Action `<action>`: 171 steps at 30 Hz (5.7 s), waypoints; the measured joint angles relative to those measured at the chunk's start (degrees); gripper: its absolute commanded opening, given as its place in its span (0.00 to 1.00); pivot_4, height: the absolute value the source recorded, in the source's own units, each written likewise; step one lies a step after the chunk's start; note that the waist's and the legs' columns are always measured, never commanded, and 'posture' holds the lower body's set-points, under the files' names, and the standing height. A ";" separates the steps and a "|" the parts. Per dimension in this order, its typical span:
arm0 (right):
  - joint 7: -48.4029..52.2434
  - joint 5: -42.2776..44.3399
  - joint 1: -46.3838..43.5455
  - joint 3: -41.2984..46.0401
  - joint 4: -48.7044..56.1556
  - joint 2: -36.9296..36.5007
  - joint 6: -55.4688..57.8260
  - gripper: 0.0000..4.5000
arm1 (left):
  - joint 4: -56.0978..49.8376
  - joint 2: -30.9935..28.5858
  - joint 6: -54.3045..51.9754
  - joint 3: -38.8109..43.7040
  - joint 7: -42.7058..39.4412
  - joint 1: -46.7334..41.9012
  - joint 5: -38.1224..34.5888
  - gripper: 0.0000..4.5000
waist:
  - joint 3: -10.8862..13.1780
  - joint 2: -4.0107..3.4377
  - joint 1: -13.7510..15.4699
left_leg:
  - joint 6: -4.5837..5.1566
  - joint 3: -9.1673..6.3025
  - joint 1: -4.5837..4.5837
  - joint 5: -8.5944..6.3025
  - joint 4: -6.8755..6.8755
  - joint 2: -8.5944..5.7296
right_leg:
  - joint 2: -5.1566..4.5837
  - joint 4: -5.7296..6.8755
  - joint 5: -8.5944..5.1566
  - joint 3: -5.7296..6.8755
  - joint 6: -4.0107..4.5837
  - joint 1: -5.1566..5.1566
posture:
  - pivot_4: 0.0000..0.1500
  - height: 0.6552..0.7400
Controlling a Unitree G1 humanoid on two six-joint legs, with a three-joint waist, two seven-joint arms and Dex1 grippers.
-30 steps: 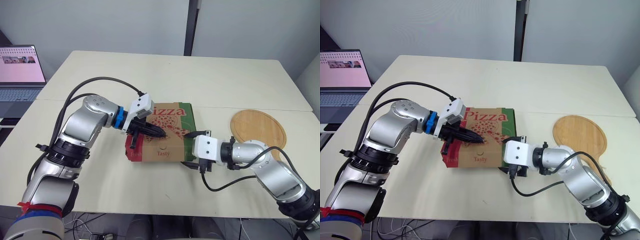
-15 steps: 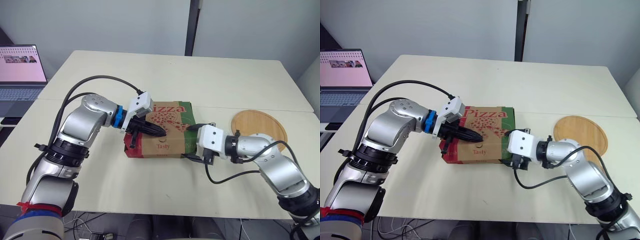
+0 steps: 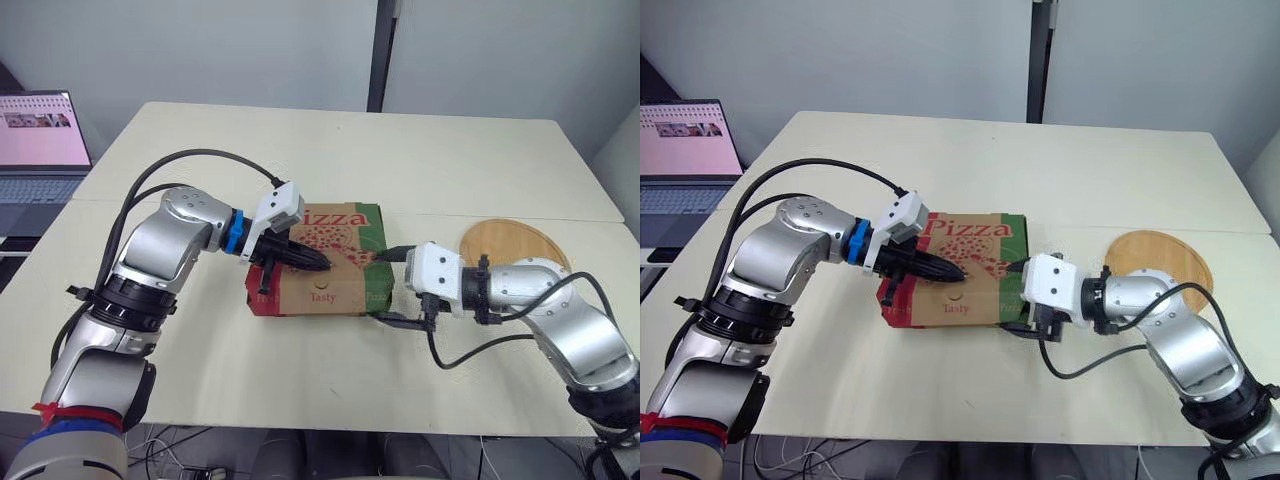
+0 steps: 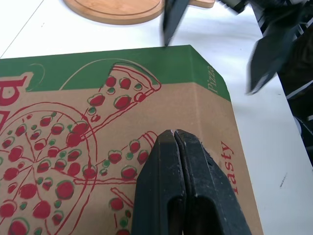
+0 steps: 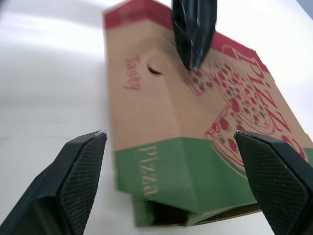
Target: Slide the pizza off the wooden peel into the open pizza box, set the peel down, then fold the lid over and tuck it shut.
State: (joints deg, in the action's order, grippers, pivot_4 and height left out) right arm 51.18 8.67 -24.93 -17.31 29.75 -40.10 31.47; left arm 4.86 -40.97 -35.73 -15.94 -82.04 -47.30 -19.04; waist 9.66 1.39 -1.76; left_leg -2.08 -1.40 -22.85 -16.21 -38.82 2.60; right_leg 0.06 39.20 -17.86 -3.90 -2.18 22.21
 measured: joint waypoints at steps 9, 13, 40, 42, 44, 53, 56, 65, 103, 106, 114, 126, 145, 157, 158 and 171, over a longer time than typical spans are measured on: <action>-3.91 -5.65 -2.02 -2.02 -4.22 3.32 -2.27 1.00 | 0.00 -0.45 0.00 0.01 -0.03 -0.04 -0.01 0.00 | 0.00 0.00 0.04 | 0.00 -0.01 0.00 0.00 0.00 0.01 | -0.01 0.02 0.00 0.01 0.00 0.01 | 1.00 0.96; -5.07 -5.96 -2.81 -2.00 -4.81 4.70 -2.18 1.00 | 0.00 -0.61 0.11 0.00 -0.05 -0.04 0.03 0.00 | 0.00 0.00 0.03 | 0.00 -0.02 0.02 0.00 -0.01 0.00 | -0.01 0.16 0.00 0.00 0.00 0.03 | 1.00 0.96; -0.49 6.19 7.98 15.89 -5.07 -0.67 0.93 1.00 | -2.00 -3.54 2.47 0.00 0.33 5.32 1.48 0.00 | -0.01 0.00 0.00 | 0.00 0.06 0.06 0.00 -0.02 -0.02 | 0.00 0.28 0.00 0.01 0.00 0.02 | 1.00 0.96; -0.52 5.87 7.98 16.06 -8.02 -1.00 0.37 0.91 | -2.00 -3.62 2.47 0.00 0.34 5.32 1.48 0.00 | -0.01 0.00 -0.05 | 0.01 0.07 0.07 0.00 -0.02 -0.02 | 0.02 0.29 0.00 -0.01 0.01 0.02 | 1.00 0.96; -0.58 4.77 7.85 14.71 -10.86 -0.91 -1.08 0.80 | -2.02 -3.70 2.47 0.00 0.36 5.33 1.45 0.00 | -0.01 -0.01 -0.10 | 0.01 0.09 0.07 0.00 -0.02 -0.02 | 0.02 0.29 0.00 -0.04 0.01 0.03 | 1.00 0.96; 1.30 4.02 5.12 6.91 -15.01 4.86 -4.01 0.09 | -2.11 -3.94 2.44 0.10 0.53 5.73 1.44 0.00 | 0.00 -0.01 -0.03 | 0.00 0.06 0.05 0.00 -0.02 -0.02 | 0.01 0.31 0.00 -0.03 0.01 0.04 | 1.00 0.96; 2.11 5.08 5.12 7.04 -15.79 5.60 -4.27 0.01 | -2.11 -3.95 2.40 0.10 0.77 6.11 1.44 0.00 | -0.01 -0.01 -0.02 | 0.00 0.05 0.06 0.00 -0.02 -0.01 | 0.01 0.32 0.00 0.00 0.01 0.03 | 1.00 0.96; 3.47 3.69 5.20 7.49 -16.76 0.55 -7.00 0.01 | -2.40 -3.97 2.40 0.10 1.38 6.33 1.43 0.00 | 0.00 -0.01 0.01 | 0.00 0.07 0.06 0.00 -0.02 -0.02 | 0.01 0.30 0.00 -0.01 0.01 0.04 | 1.00 0.96; 6.19 4.36 2.77 2.39 -12.10 3.53 -5.34 0.01 | -8.08 -11.28 0.97 15.40 12.82 24.25 -1.62 0.00 | 0.00 -0.02 0.13 | 0.00 0.00 0.06 0.00 0.00 0.02 | -0.09 0.35 -0.01 0.08 0.01 0.05 | 1.00 0.96; 6.19 3.75 2.78 2.03 -12.10 3.55 -5.46 0.01 | -8.48 -8.63 1.10 15.20 16.30 25.43 -0.83 0.00 | 0.00 -0.01 0.20 | 0.00 -0.01 0.05 0.00 0.00 0.01 | -0.09 0.34 0.00 0.09 0.01 0.04 | 1.00 0.96; 6.24 3.24 2.78 0.59 -12.10 3.54 -5.64 0.01 | -12.16 -8.87 -3.78 19.55 16.93 27.14 -6.98 0.00 | -0.01 0.00 0.09 | 0.00 -0.07 0.07 0.00 0.00 0.04 | -0.10 0.35 0.00 0.10 0.01 0.05 | 1.00 0.96; 6.43 2.57 2.44 0.24 -12.20 3.50 -5.97 0.01 | -16.59 -5.92 -5.06 19.65 23.57 23.78 -7.84 0.00 | -0.01 0.01 0.20 | -0.01 -0.04 0.06 0.00 -0.01 0.00 | -0.10 0.31 0.00 0.04 0.00 0.02 | 1.00 0.96; -2.44 -1.81 -3.35 4.31 -23.85 5.39 -7.13 0.01 | -15.21 -4.06 -1.47 17.00 27.80 27.22 -3.86 0.00 | -0.02 -0.03 -0.19 | 0.00 0.01 0.17 0.00 0.02 0.05 | -0.07 0.36 0.00 -0.07 0.01 0.07 | 1.00 0.96; -8.13 -6.21 -8.44 6.07 -34.90 10.32 -13.39 0.01 | -4.41 -1.06 2.46 23.93 39.99 31.54 2.46 0.00 | -0.02 -0.04 0.14 | -0.02 -0.02 0.14 0.00 0.04 0.00 | -0.27 0.39 0.01 -0.01 0.00 0.07 | 1.00 0.96; -8.55 -6.44 -8.93 6.36 -35.34 10.23 -13.09 0.01 | -4.75 -0.28 2.19 23.65 40.30 31.78 2.41 0.00 | -0.02 -0.03 0.25 | -0.02 -0.04 0.12 0.00 0.03 0.00 | -0.29 0.39 0.02 0.02 0.00 0.06 | 1.00 0.96; -2.13 -6.88 -4.69 3.37 -33.20 8.66 -7.53 0.01 | -11.14 4.11 -3.50 18.56 38.34 31.83 -0.26 0.00 | -0.03 -0.03 -0.20 | -0.02 -0.05 0.17 0.00 0.05 -0.01 | -0.23 0.46 0.02 0.01 -0.01 0.06 | 1.00 0.96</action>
State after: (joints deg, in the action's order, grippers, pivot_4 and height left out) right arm 49.06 1.79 -29.62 -13.94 -3.46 -31.44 23.94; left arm -6.28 -36.85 -39.23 2.62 -43.70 -15.47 -19.30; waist 9.63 1.36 -1.96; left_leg -2.09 -1.45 -22.68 -16.21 -38.77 2.59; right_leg -0.18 39.67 -17.84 -3.89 -2.18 22.27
